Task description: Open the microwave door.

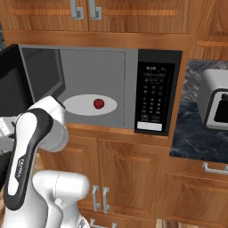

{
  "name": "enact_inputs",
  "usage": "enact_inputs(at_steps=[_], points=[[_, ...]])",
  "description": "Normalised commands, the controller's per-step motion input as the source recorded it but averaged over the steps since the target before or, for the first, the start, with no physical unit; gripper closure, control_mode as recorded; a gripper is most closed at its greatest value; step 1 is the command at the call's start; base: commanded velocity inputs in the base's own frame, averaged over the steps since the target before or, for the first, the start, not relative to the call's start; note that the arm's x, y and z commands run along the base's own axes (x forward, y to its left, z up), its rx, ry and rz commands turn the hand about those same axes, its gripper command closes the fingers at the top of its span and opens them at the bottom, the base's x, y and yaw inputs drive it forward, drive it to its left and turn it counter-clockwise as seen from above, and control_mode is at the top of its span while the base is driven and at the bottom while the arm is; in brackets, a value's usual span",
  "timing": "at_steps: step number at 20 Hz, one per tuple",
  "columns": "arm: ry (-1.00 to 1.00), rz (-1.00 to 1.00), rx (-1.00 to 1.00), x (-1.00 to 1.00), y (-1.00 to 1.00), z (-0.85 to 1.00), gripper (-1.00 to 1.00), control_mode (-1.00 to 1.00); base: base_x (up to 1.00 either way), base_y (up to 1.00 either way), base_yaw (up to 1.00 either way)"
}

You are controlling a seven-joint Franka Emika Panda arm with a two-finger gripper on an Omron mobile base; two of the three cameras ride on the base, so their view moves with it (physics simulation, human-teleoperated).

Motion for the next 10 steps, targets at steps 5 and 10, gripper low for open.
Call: enact_inputs(at_steps=[5, 10], points=[[-0.03, 0.00, 0.13, 0.73, 0.95, 0.00, -1.00, -1.00, 0.00, 0.00, 0.00], [-0.09, 0.00, 0.18, 1.00, 0.91, -0.05, -1.00, -1.00, 0.00, 0.00, 0.00]])
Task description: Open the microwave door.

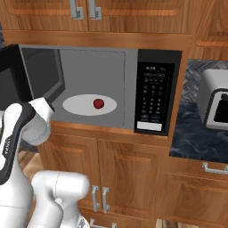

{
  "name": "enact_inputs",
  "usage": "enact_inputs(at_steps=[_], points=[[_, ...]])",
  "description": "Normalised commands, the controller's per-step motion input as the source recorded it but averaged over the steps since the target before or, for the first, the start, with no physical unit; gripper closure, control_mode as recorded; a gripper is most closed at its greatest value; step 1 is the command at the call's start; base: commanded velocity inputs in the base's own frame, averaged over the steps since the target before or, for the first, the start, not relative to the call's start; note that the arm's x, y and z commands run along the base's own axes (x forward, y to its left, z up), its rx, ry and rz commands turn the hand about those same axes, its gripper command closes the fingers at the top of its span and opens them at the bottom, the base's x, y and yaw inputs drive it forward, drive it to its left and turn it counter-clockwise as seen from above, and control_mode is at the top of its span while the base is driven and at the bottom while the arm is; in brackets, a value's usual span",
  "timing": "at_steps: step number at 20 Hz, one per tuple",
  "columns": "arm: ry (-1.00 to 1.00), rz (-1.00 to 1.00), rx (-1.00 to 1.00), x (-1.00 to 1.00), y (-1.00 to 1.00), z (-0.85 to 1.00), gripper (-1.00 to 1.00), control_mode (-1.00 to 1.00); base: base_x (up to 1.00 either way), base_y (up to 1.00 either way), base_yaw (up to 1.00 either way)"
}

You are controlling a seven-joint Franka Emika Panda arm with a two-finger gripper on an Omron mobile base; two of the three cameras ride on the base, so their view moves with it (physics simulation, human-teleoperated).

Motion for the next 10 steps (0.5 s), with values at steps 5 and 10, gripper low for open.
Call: enact_inputs(at_steps=[5, 10], points=[[-0.24, -0.02, 0.11, 0.88, 0.91, -0.03, -1.00, -1.00, 0.00, 0.00, 0.00], [-0.36, -0.16, 0.07, 0.28, 0.80, 0.00, -1.00, -1.00, 0.00, 0.00, 0.00]])
